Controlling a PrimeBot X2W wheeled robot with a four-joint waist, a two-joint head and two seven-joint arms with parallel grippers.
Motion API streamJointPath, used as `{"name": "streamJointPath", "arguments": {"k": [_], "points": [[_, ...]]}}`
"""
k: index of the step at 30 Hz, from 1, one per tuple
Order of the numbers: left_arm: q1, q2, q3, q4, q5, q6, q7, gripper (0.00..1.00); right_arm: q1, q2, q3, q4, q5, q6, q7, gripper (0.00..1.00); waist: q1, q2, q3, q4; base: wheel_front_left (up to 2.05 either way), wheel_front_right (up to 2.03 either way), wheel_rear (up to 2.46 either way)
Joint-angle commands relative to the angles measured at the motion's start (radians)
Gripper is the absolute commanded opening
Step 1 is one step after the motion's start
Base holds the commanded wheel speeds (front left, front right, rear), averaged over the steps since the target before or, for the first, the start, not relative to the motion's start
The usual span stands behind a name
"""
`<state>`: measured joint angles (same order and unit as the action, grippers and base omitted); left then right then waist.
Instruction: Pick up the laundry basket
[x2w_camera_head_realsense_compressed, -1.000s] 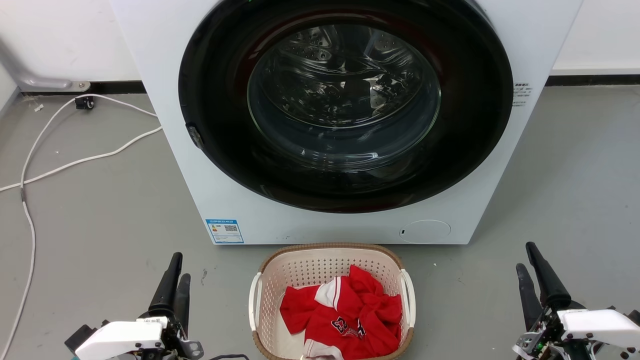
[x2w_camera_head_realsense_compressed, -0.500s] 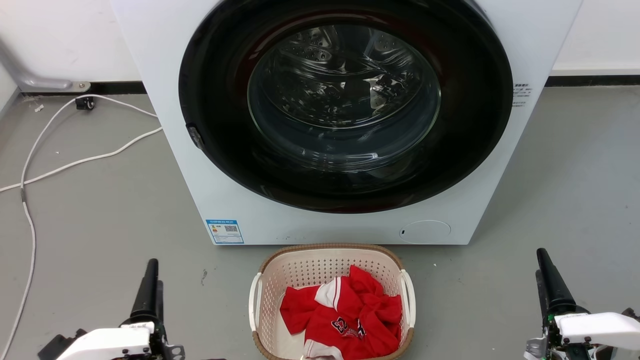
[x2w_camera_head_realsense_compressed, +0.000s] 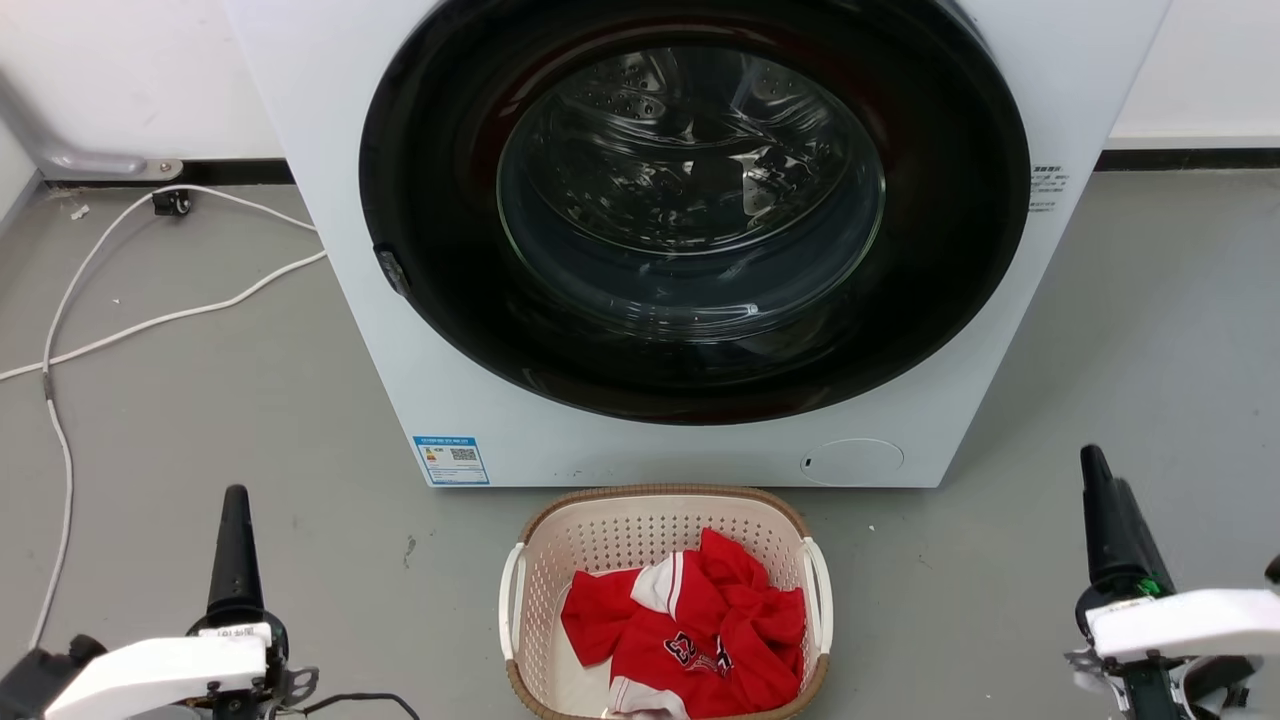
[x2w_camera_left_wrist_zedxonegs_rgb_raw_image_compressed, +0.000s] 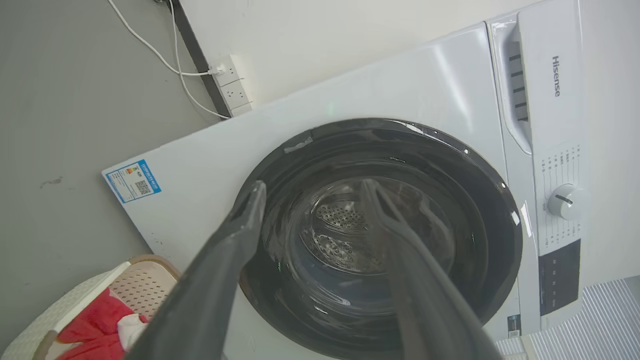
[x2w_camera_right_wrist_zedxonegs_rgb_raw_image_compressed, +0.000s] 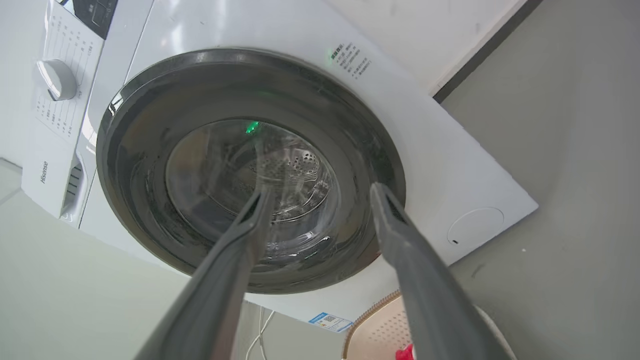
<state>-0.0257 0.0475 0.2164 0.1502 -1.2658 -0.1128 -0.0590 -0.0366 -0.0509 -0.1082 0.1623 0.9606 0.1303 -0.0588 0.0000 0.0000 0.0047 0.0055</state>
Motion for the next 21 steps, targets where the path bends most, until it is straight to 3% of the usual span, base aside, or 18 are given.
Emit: {"name": "streamJointPath", "arguments": {"k": [1,15,21], "points": [[-0.002,0.003,0.002,-0.039,0.049,0.003,-0.01,1.0,-0.012,-0.003,0.007,-0.043,-0.068,0.0,-0.011,1.0,0.0,0.0,0.001,0.0,0.0,0.0,0.0],[0.057,0.004,-0.157,-0.206,0.418,0.033,-0.054,1.0,0.024,-0.002,0.05,-0.135,-0.354,0.0,-0.055,1.0,0.0,0.0,0.004,0.001,0.0,0.0,0.0],[0.075,0.004,-0.21,-0.225,0.556,0.022,-0.071,1.0,0.036,-0.002,0.063,-0.15,-0.441,0.0,-0.072,1.0,0.0,0.0,0.002,-0.001,0.0,0.0,0.0]]}}
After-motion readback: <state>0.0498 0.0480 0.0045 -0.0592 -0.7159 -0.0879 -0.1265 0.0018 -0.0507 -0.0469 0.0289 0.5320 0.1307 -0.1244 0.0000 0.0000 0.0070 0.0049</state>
